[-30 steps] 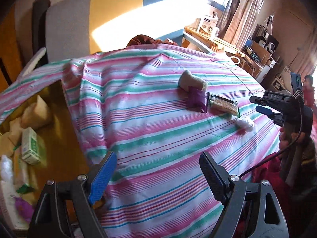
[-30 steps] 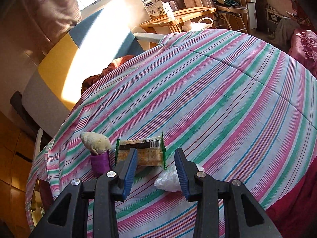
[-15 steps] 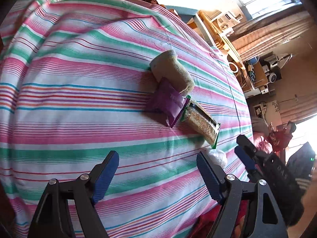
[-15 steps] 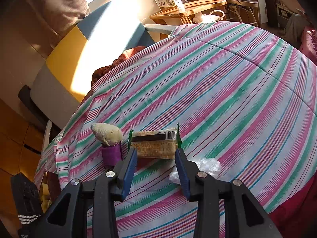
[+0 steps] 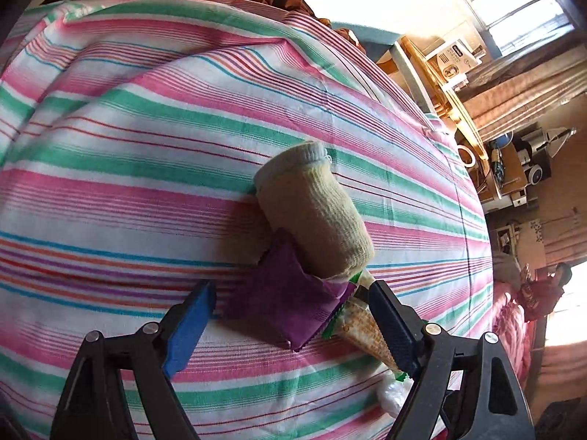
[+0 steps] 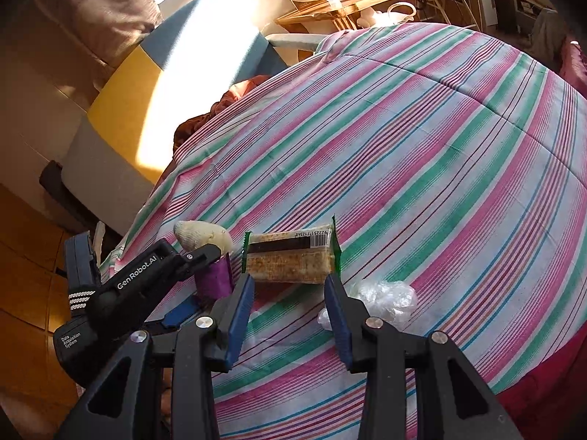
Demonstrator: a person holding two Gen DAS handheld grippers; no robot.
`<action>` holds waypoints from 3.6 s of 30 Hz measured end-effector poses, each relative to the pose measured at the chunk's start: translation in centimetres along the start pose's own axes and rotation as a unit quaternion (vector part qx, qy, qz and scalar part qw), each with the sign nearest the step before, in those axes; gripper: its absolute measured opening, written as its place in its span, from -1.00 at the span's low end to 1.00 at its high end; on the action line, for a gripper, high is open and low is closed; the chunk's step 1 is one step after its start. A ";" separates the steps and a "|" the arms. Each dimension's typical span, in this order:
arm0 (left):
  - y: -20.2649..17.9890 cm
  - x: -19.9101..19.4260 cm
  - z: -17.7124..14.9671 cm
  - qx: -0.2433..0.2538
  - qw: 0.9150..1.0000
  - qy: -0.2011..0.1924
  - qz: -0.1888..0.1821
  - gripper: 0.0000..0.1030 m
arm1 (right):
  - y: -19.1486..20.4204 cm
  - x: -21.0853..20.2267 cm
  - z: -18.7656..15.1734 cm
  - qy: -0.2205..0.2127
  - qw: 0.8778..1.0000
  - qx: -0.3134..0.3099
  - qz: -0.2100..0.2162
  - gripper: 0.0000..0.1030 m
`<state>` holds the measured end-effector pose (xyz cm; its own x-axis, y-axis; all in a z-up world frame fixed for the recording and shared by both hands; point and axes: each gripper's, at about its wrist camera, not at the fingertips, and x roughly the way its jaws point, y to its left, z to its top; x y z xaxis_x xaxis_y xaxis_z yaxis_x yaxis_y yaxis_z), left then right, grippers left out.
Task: Organize objects
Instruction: 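Grasp the purple snack packet with the left tool and lift it, then grasp the clear plastic bag bundle with the right tool while the left tool holds the purple packet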
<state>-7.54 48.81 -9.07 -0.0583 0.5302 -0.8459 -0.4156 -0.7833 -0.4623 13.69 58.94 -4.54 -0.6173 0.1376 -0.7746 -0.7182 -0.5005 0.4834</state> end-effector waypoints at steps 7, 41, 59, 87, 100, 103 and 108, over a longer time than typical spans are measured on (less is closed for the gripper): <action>0.3 -0.9 -2.3 0.150 0.986 0.004 0.071 0.07 | -0.2 0.1 -0.1 0.011 1.000 0.009 0.010 -0.22; 2.7 -1.9 -0.7 0.011 1.000 0.018 0.010 -0.31 | -0.7 0.9 -0.2 0.037 0.999 0.021 0.018 -0.22; 7.8 -8.6 -11.7 0.231 0.970 -0.031 0.069 -0.32 | 0.6 -0.7 0.1 -0.009 0.999 -0.008 0.051 -0.27; 8.5 -8.2 -10.9 0.212 0.976 -0.033 0.035 -0.29 | -1.7 2.6 -0.1 0.043 0.989 -0.030 -0.140 -0.13; 8.3 -8.0 -10.8 0.215 0.975 -0.031 0.042 -0.29 | -1.9 3.6 -1.3 0.087 0.982 -0.050 -0.163 -0.11; 8.2 -7.9 -10.9 0.217 0.975 -0.032 0.045 -0.29 | -2.7 2.7 -0.9 0.071 0.985 -0.030 -0.152 -0.02; 8.2 -7.8 -10.8 0.218 0.974 -0.031 0.045 -0.28 | -2.5 0.9 -0.5 0.060 0.988 -0.038 -0.137 0.26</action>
<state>-0.70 34.80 -9.13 -0.1610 0.4949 -0.8539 -0.7519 -0.6219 -0.2187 15.04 59.86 -6.67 -0.3563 0.1763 -0.9176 -0.8246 -0.5212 0.2200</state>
